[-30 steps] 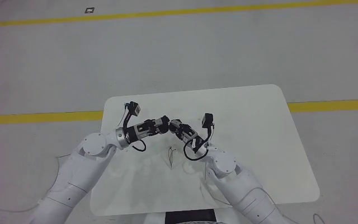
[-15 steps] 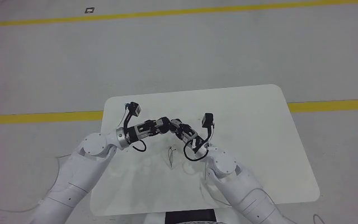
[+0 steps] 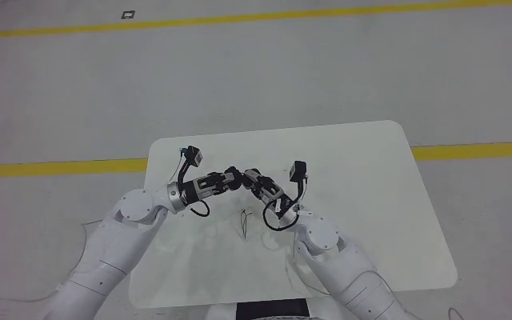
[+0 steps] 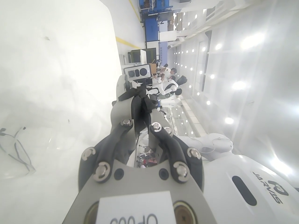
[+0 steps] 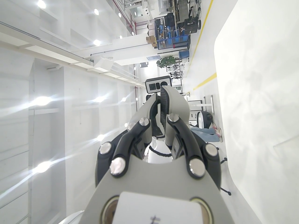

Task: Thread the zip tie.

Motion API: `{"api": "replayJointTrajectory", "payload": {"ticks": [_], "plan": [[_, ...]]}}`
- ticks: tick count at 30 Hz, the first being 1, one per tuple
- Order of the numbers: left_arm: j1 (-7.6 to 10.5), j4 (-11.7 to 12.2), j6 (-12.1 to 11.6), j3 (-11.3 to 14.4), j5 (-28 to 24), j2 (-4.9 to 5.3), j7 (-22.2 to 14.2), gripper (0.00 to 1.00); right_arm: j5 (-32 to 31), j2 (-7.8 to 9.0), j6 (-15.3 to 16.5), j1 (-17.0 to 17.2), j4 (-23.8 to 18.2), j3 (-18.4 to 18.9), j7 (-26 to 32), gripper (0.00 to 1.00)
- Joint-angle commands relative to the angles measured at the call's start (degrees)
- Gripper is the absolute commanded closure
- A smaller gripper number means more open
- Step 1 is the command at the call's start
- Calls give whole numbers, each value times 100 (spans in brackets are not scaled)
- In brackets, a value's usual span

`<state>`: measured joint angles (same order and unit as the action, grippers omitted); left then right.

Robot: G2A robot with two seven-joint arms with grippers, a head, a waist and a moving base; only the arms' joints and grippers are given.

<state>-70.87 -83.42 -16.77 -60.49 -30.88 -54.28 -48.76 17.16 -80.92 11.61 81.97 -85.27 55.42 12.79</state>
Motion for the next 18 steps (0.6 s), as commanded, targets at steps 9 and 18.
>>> {"api": "replayJointTrajectory", "payload": {"ticks": [9, 18], "plan": [[-21, -9, -41, -87, -24, 3, -45, 100, 70, -2, 43, 66, -30, 100, -92, 0], [-31, 181, -153, -224, -279, 36, -618, 100, 938, 46, 237, 129, 156, 430, 711, 0]]}}
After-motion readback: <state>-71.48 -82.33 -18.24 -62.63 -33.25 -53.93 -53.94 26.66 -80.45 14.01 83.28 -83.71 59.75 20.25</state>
